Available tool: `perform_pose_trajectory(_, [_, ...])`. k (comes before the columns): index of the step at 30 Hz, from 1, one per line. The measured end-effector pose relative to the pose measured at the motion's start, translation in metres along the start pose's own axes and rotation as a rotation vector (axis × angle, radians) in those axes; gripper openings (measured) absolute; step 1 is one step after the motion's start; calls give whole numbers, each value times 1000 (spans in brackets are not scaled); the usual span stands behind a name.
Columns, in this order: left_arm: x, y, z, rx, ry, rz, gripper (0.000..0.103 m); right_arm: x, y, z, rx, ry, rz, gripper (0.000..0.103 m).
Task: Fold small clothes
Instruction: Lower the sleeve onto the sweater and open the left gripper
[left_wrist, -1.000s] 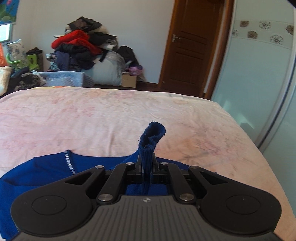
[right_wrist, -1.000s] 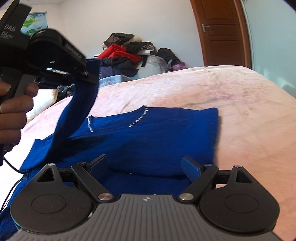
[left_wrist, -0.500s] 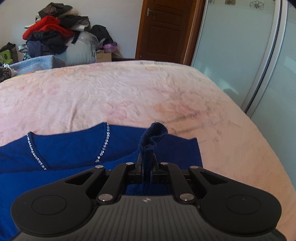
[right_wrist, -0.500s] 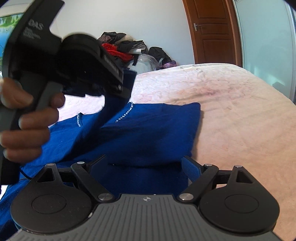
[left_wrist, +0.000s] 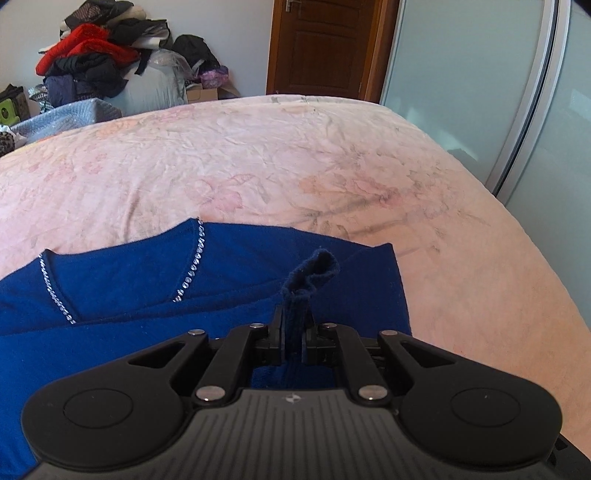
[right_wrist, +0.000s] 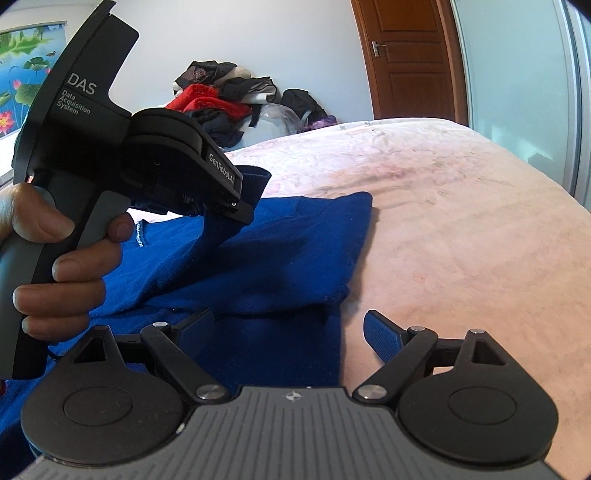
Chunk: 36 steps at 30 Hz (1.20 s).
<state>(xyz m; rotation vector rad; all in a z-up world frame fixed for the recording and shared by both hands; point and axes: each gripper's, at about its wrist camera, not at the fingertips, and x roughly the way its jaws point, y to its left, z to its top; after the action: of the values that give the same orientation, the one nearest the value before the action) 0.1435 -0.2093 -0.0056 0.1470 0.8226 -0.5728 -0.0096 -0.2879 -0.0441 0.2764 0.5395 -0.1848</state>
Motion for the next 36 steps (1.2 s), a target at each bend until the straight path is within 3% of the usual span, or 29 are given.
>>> perform_pose_trajectory(5, [3,-3,-1,5,27,-59,15,-2,0,-3,3,7,-6,90])
perform_pose_trajectory(7, [3,-4,-1,8,33,-71,31,-2,-1,-4,3,9,-9,90])
perform_pose_trajectory(9, [0,-6,-2,13,8,-73,65,-2,-2,-5,2,10,-12,90])
perform_pose_trajectory(11, [-5,-9,-2,27,-37,-63,74,-2,-2,-5,2,12,-14,90])
perform_pose_trajectory(15, [-18,-7,3,22,-76,-97,74,-2,-4,-6,4,15,-22,90])
perform_pose_trajectory(18, [-35,10,9,-6,-142,-74,74,-5,-6,-5,7,6,-24,90])
perform_pose_trajectory(23, [-47,54,10,-21,-146,106,74,-3,-1,8,2,-35,5,90])
perform_pose_trajectory(27, [-54,95,-8,-59,-127,223,74,10,23,29,-85,-74,71,90])
perform_pose_trajectory(29, [-57,112,-16,-78,-107,254,74,26,32,39,-126,-75,88,89])
perform_pose_trajectory(32, [-63,133,-31,-91,-98,285,74,56,30,56,-135,-42,46,86])
perform_pose_trajectory(35, [-68,142,-41,-74,-109,320,74,86,11,70,-39,32,54,66])
perform_pose_trajectory(36, [-68,144,-43,-70,-112,330,74,94,4,73,-5,61,55,53])
